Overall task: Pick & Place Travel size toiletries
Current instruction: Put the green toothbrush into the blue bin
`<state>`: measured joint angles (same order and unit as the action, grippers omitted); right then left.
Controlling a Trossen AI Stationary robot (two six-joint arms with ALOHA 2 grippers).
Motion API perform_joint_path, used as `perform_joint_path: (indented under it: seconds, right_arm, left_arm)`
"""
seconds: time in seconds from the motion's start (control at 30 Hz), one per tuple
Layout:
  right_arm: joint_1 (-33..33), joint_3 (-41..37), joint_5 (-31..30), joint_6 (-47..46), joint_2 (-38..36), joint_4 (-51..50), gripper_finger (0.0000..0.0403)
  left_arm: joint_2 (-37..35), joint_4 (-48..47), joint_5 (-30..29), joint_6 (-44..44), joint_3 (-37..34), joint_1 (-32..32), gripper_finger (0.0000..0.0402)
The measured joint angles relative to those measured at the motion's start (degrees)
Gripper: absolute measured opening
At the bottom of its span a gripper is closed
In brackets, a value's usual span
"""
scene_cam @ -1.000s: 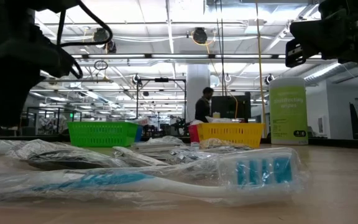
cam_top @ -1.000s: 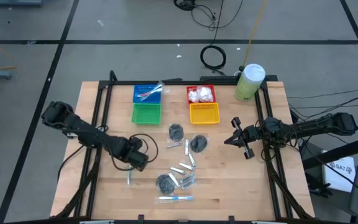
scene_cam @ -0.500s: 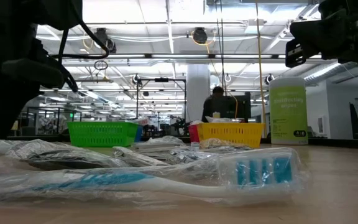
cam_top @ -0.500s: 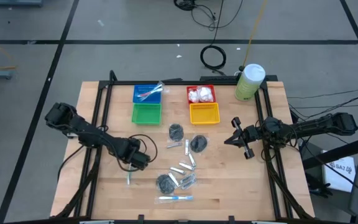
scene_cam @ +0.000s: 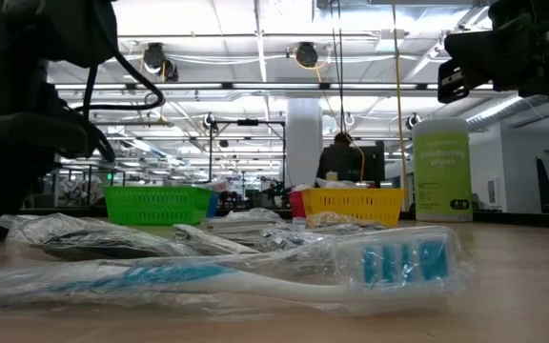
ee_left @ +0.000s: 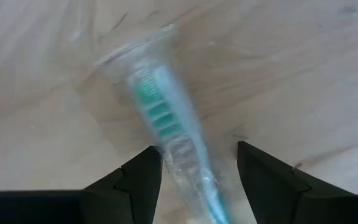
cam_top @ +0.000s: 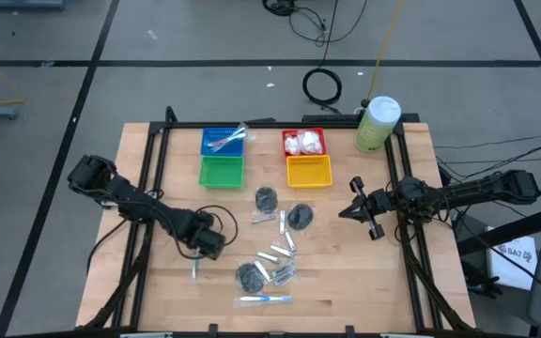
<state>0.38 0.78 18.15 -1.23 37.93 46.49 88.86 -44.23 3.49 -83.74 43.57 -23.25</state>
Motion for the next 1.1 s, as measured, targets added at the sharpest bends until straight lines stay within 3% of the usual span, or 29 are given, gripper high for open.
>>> perform_joint_path:
  seconds: [0.43, 0.67, 0.87, 1.1]
  right_arm:
    - [-0.01, -0.01, 0.0, 0.0, 0.01, 0.01, 0.0]
    - [0.0, -0.01, 0.01, 0.0, 0.0, 0.01, 0.0]
    - [-0.01, 0.0, 0.0, 0.0, 0.0, -0.01, 0.0]
    - [0.01, -0.02, 0.01, 0.0, 0.0, 0.01, 0.0]
  left_arm:
    - [0.02, 17.59, -13.44, 39.43, -0.07, -0.02, 0.0171]
    - [0.02, 23.11, -12.94, 53.02, 0.14, 0.08, 0.0168]
    - [0.02, 12.23, -10.06, 50.91, 5.4, 1.15, 0.0168]
    - [0.02, 3.16, -6.46, 38.13, 9.06, -0.53, 0.0168]
